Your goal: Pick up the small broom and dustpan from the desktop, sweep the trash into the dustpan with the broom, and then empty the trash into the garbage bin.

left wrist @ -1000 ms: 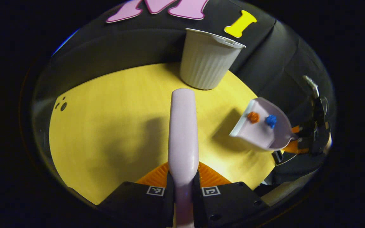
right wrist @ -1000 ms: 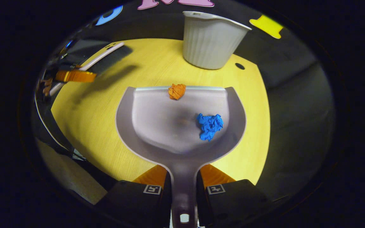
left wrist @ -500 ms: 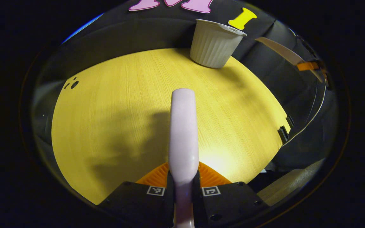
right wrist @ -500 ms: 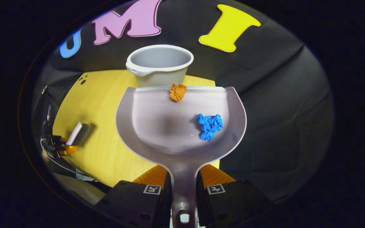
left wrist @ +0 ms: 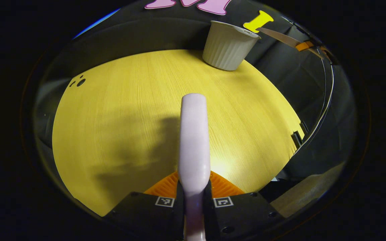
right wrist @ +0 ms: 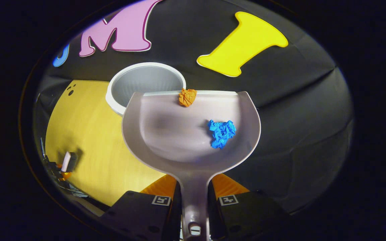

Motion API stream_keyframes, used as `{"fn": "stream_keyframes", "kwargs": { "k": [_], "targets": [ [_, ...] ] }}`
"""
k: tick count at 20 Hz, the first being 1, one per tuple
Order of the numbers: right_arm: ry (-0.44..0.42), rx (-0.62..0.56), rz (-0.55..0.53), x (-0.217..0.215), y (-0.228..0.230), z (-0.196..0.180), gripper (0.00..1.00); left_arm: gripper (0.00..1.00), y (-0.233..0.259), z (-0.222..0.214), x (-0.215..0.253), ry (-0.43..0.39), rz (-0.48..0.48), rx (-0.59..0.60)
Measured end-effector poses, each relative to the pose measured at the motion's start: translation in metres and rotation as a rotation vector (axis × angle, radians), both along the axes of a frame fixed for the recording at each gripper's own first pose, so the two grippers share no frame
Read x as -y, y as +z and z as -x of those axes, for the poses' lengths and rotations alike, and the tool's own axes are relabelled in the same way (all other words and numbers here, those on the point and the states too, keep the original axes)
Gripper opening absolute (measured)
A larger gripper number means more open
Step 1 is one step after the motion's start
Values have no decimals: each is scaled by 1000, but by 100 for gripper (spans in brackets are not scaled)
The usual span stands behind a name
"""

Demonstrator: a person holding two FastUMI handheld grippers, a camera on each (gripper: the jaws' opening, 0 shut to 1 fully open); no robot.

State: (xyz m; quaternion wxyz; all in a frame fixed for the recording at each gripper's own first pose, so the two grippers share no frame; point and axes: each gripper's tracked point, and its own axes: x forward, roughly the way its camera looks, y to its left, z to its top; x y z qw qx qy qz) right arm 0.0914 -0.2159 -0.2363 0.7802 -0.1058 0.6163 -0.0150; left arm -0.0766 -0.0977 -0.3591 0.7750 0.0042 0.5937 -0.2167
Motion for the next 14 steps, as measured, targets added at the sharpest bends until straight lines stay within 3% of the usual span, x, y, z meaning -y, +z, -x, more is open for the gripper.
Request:
{"fn": "stream_keyframes", "kwargs": {
  "k": [6, 10, 14],
  "targets": [
    [138, -106, 126, 0, -2, -45, 37, 28, -5, 4, -9, 45, 10, -10],
    [293, -201, 261, 5, 8, -61, 37, 28, -6, 5, -11, 63, 15, -9],
    [297, -200, 232, -9, 8, -75, 36, 28, -8, 6, -13, 86, 16, -13]
  ]
}}
